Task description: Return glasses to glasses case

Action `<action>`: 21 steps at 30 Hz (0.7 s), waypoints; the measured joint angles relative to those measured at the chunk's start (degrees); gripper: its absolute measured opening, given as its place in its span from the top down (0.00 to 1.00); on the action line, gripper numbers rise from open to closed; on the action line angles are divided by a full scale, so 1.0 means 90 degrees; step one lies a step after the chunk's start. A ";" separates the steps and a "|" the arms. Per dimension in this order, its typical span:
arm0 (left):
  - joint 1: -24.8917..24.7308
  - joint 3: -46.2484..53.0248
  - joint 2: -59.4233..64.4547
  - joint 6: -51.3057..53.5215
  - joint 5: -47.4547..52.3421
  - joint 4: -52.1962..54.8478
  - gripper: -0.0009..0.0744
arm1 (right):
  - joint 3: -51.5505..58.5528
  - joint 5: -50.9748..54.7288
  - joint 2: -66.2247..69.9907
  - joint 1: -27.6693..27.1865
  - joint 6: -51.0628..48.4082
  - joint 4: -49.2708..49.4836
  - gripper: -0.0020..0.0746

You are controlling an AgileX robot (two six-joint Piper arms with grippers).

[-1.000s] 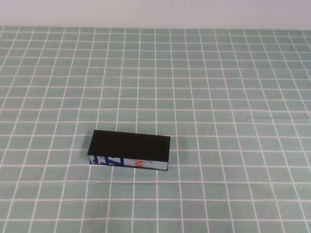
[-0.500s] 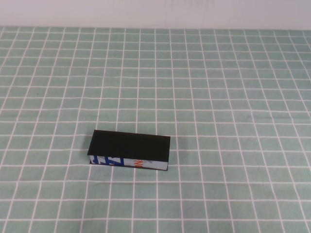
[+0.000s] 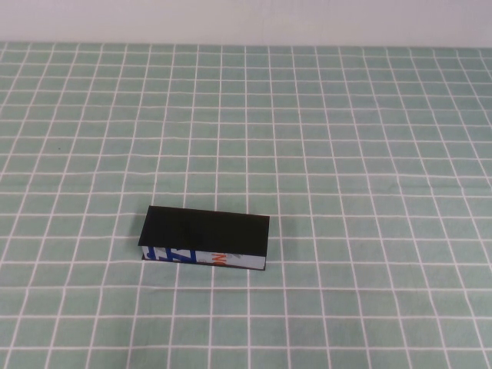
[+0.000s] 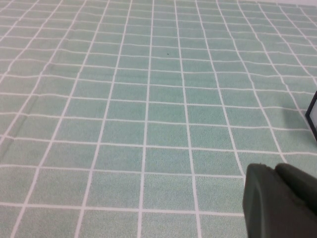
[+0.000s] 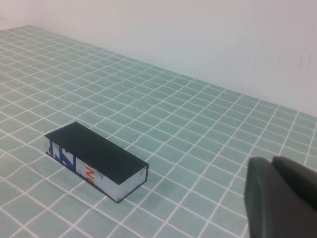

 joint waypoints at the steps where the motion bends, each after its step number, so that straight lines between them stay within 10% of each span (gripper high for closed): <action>1: 0.0000 0.0000 0.0000 -0.0011 0.0010 0.0000 0.99 | 0.0000 0.0000 0.0000 0.0000 0.0000 0.0000 0.99; 12: 0.0000 0.0000 0.0000 -0.0011 0.0010 0.0000 0.99 | 0.0000 0.0000 -0.0013 -0.0092 0.0000 -0.0044 0.99; 21: 0.0000 0.0000 0.0000 -0.0011 0.0010 0.0000 0.99 | 0.0022 0.0000 -0.0349 -0.1847 0.0000 -0.0022 0.99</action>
